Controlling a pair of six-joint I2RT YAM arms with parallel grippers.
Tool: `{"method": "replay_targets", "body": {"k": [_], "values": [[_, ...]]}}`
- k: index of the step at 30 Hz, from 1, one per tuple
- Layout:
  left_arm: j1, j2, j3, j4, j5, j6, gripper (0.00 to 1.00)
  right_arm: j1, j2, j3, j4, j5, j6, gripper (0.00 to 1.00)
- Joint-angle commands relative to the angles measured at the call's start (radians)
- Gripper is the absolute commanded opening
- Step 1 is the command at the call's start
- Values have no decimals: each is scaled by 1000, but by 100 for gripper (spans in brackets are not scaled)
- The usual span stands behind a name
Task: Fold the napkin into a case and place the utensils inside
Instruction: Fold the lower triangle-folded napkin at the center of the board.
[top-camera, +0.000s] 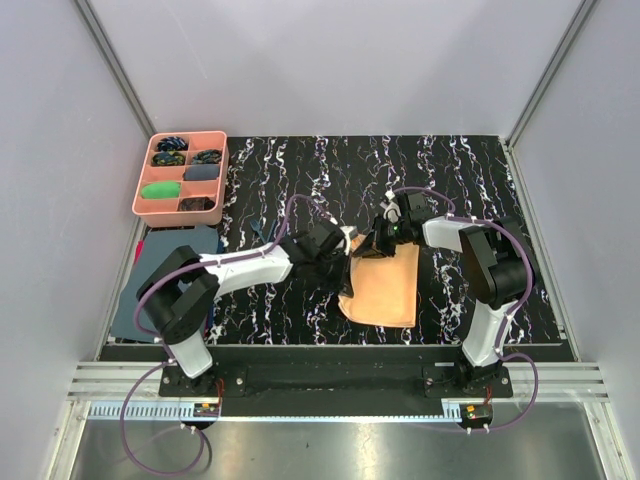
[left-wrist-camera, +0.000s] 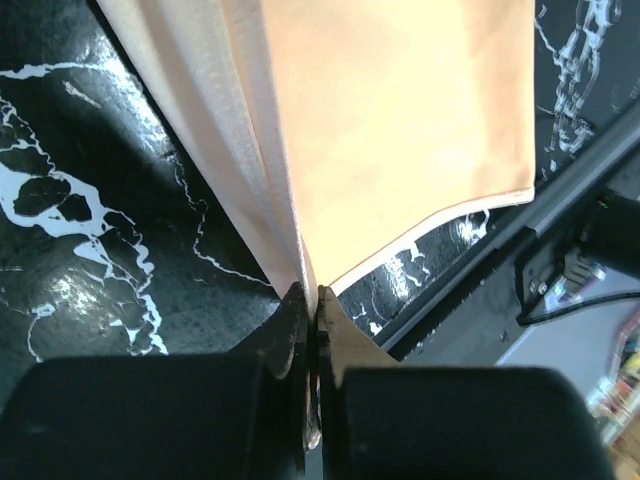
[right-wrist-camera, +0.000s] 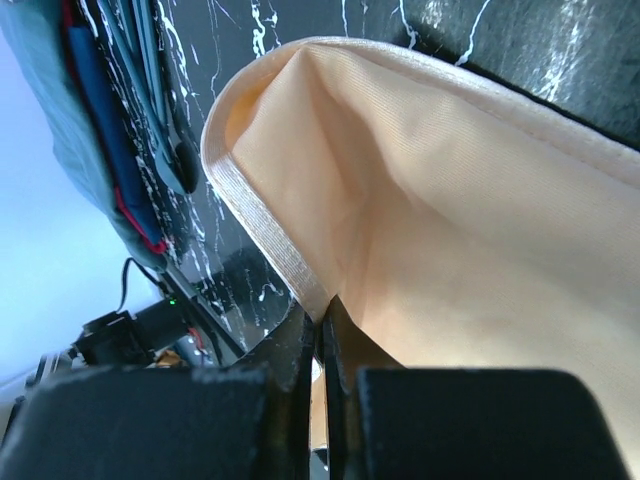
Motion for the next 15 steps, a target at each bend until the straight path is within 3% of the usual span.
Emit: {"method": "replay_targets", "body": {"k": [1, 11, 13, 15], "values": [[-90, 34, 135, -173, -166, -29, 0, -5, -11, -3, 59, 3, 49, 0], [-238, 235, 369, -387, -445, -69, 0, -12, -16, -26, 52, 9, 41, 6], [-249, 255, 391, -399, -459, -69, 6, -15, -9, -29, 55, 6, 35, 7], [-252, 246, 388, -396, -465, -67, 21, -20, -11, -30, 55, 1, 24, 7]]}}
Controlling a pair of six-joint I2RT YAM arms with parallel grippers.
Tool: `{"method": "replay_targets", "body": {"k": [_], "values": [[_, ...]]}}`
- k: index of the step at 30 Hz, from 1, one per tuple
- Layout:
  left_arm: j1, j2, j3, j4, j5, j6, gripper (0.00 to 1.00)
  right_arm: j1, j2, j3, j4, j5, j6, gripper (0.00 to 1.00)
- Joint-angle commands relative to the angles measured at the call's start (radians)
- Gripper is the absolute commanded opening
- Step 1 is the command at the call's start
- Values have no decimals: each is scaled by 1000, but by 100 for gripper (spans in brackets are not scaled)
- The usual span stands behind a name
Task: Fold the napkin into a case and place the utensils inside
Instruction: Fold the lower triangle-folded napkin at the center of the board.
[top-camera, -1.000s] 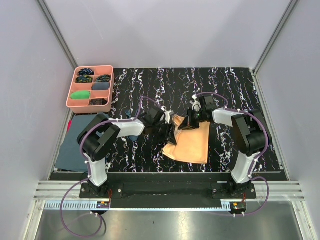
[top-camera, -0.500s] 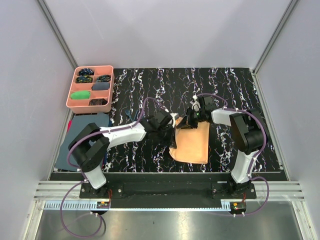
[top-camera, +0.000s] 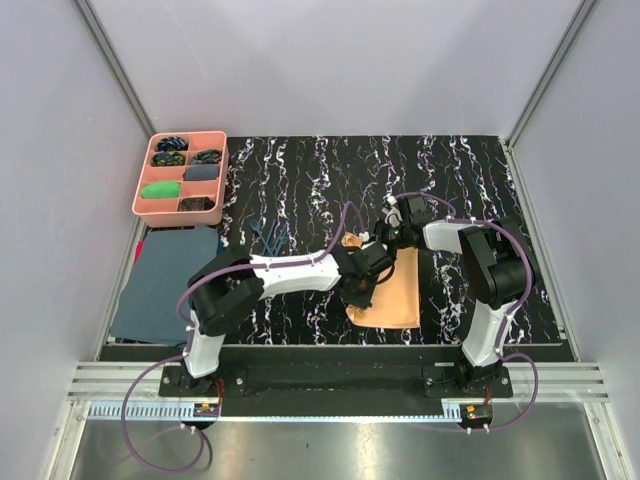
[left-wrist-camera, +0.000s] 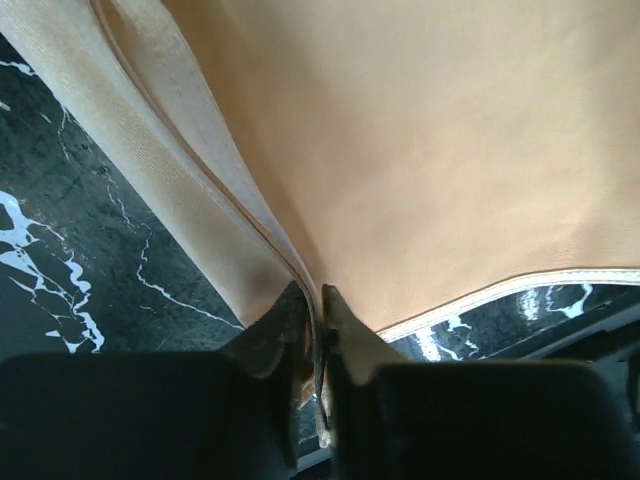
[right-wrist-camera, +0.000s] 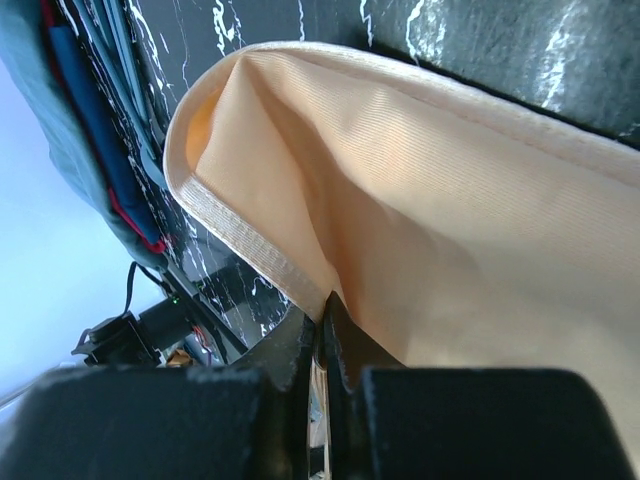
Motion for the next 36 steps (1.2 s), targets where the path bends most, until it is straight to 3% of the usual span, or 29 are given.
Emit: {"method": "replay_targets", "body": {"k": [1, 2, 4, 10, 18, 24, 32, 36], "values": [[-19, -17, 39, -63, -81, -4, 26, -22, -12, 3, 51, -3, -20, 7], [-22, -42, 34, -62, -89, -4, 37, -25, -8, 3, 51, -9, -24, 7], [-22, -60, 33, -51, -66, -1, 42, -28, -2, 8, 51, -13, -35, 7], [-31, -71, 59, -19, 109, -1, 41, -34, 17, 16, 51, -24, -41, 6], [-77, -59, 59, 40, 216, -15, 45, -37, 23, 23, 51, -35, -43, 5], [-51, -177, 14, 86, 143, 33, 47, -39, 21, 16, 50, -53, -55, 4], [243, -425, -168, 199, 157, 102, 53, -39, 44, 26, 54, -147, -78, 4], [375, -520, -286, 283, 138, 131, 46, -25, 49, 29, 99, -200, -72, 4]]}}
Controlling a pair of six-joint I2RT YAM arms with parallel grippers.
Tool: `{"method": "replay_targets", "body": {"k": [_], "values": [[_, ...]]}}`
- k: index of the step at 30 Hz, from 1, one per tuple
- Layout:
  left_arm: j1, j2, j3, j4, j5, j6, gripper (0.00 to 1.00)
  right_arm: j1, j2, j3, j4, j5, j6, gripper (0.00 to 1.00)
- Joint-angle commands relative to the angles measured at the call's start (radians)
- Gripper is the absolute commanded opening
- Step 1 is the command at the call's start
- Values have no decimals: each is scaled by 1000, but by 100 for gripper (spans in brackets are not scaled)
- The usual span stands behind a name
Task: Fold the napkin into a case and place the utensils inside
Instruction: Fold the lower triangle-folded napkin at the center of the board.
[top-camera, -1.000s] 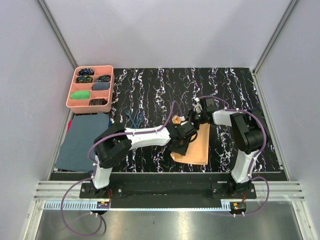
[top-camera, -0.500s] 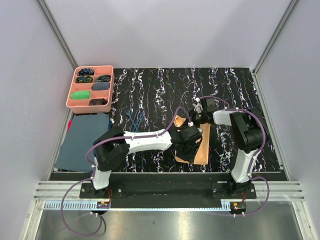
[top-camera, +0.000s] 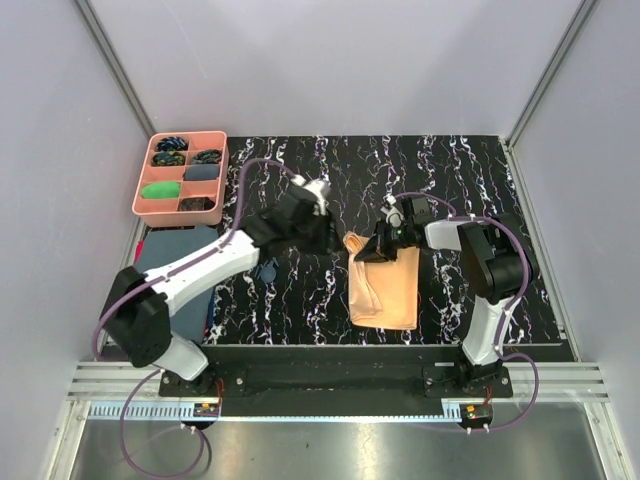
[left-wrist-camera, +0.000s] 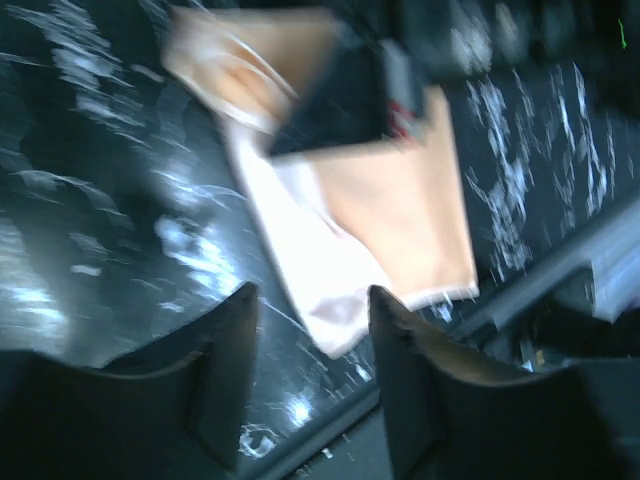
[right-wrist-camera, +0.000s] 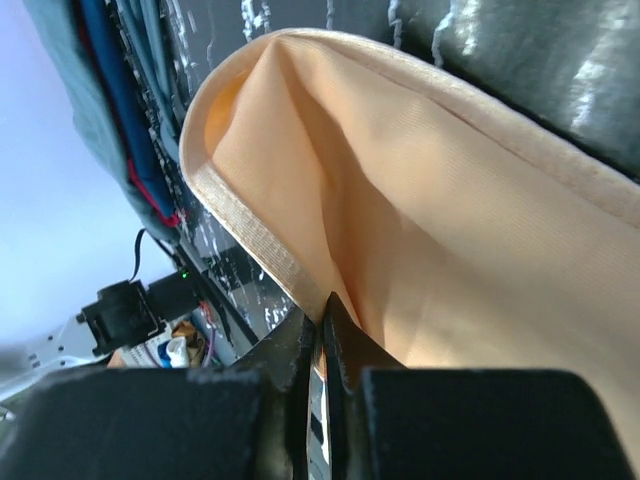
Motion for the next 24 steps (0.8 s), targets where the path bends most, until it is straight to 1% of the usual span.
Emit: {"method": "replay_targets", "body": {"k": [1, 4, 6, 7, 9, 11, 16, 20, 24], "values": [[120, -81, -110, 153, -11, 64, 45, 10, 13, 32, 63, -100, -15, 4], [189, -83, -152, 202, 43, 111, 46, 30, 23, 27, 118, -160, 26, 4], [223, -71, -168, 213, 66, 136, 49, 49, 28, 26, 129, -185, 34, 4], [231, -69, -176, 245, 84, 146, 50, 59, 30, 27, 129, -188, 33, 4], [242, -59, -190, 259, 103, 172, 54, 86, 33, 32, 129, -185, 37, 4], [242, -46, -187, 266, 110, 180, 55, 103, 34, 33, 131, -176, 43, 4], [242, 4, -169, 270, 149, 140, 61, 131, 22, 32, 155, -172, 70, 4], [234, 88, -123, 274, 202, 128, 62, 132, 7, 27, 146, -157, 63, 4], [211, 167, -75, 257, 209, 137, 61, 132, 7, 23, 128, -149, 44, 5]]}}
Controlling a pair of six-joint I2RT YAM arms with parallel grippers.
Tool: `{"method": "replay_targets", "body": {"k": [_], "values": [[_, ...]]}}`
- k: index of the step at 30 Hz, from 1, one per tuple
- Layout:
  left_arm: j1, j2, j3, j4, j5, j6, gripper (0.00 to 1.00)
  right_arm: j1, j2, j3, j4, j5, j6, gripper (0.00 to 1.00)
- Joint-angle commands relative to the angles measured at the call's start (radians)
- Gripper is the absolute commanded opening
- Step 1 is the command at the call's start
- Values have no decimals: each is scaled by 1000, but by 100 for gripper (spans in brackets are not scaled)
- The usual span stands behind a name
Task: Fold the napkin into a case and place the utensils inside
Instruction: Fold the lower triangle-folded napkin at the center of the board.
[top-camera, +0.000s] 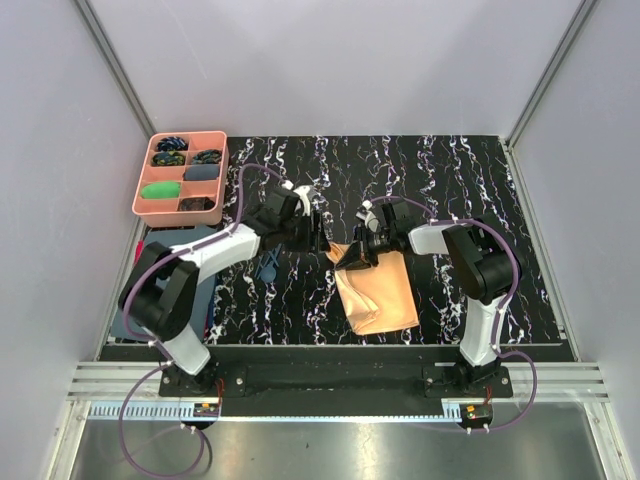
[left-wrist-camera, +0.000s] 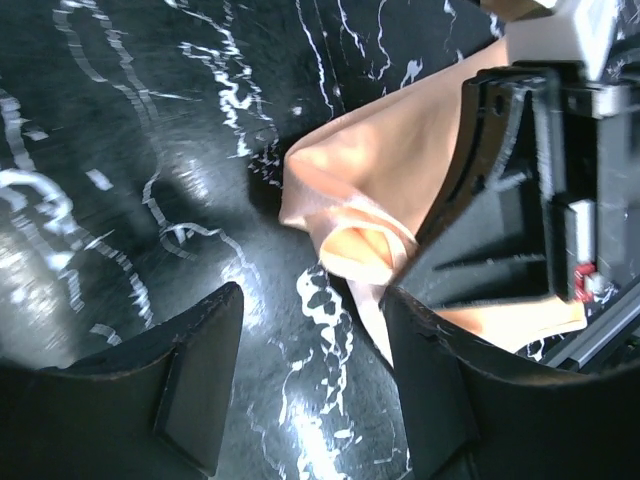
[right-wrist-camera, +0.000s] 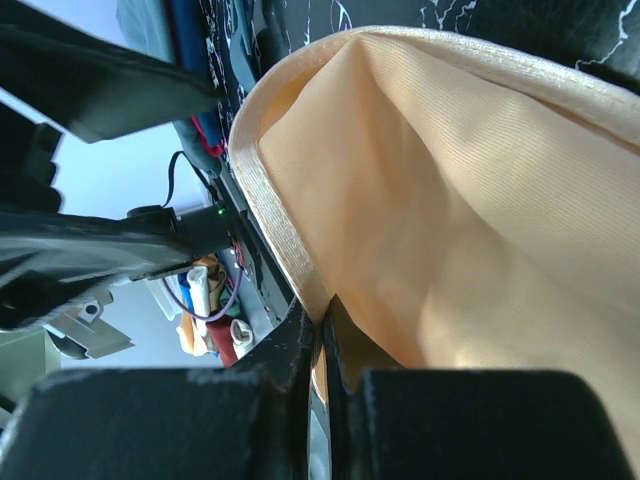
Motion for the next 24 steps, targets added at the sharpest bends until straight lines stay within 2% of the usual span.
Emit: {"method": "replay_targets", "body": {"k": [1, 13, 24], "values": [[-24, 69, 82, 35, 53, 9, 61, 5, -27, 15, 10, 0, -17, 5], [-38, 196, 200, -39, -8, 47, 52, 4, -39, 19, -14, 17, -29, 7], [-39, 130, 125, -62, -41, 41, 49, 3, -30, 15, -19, 22, -39, 8]]}}
